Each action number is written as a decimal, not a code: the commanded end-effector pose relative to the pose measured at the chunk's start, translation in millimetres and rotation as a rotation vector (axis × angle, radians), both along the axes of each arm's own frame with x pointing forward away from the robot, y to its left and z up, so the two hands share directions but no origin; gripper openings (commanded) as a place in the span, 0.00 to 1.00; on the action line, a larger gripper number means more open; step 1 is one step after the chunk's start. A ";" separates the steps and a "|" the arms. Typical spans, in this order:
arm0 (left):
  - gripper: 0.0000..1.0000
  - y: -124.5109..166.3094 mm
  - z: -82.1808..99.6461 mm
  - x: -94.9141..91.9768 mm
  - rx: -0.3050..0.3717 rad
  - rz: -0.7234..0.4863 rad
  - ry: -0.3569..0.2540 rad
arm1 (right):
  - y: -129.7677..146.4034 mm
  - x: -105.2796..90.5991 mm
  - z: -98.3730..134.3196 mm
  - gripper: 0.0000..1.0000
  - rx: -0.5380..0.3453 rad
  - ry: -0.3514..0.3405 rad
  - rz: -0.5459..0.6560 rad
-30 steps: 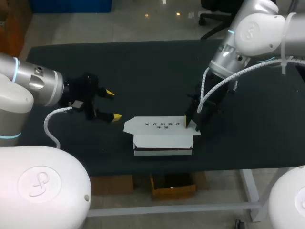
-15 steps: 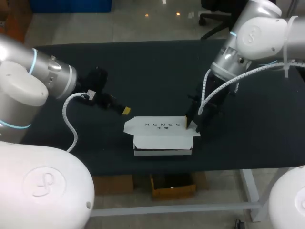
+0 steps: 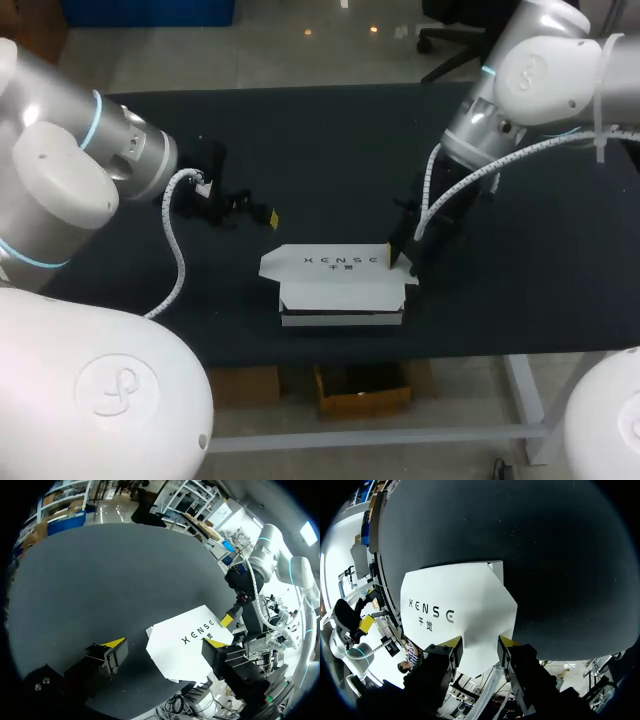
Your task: Assemble the packaging by folding the flat box into shape, placing the metal phone stand inside, and closing the box properly
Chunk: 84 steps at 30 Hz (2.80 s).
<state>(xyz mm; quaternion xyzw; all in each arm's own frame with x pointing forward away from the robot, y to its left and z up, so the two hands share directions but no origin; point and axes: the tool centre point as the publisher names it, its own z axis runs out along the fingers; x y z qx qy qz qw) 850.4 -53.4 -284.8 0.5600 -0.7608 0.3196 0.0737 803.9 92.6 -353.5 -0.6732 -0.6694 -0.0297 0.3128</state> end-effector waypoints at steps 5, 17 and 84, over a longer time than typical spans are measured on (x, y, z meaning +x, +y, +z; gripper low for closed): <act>1.00 -15.4 2.8 1.4 0.056 0.258 0.225 | -1.0 0.8 -1.0 0.42 -0.003 0.004 -0.001; 1.00 -20.3 -3.7 -5.1 0.117 0.439 0.353 | -4.6 -1.0 -2.1 0.42 0.002 0.003 -0.011; 0.38 -48.1 -51.7 -41.7 0.359 0.427 0.524 | -2.7 -5.5 -1.2 0.40 -0.013 -0.002 -0.018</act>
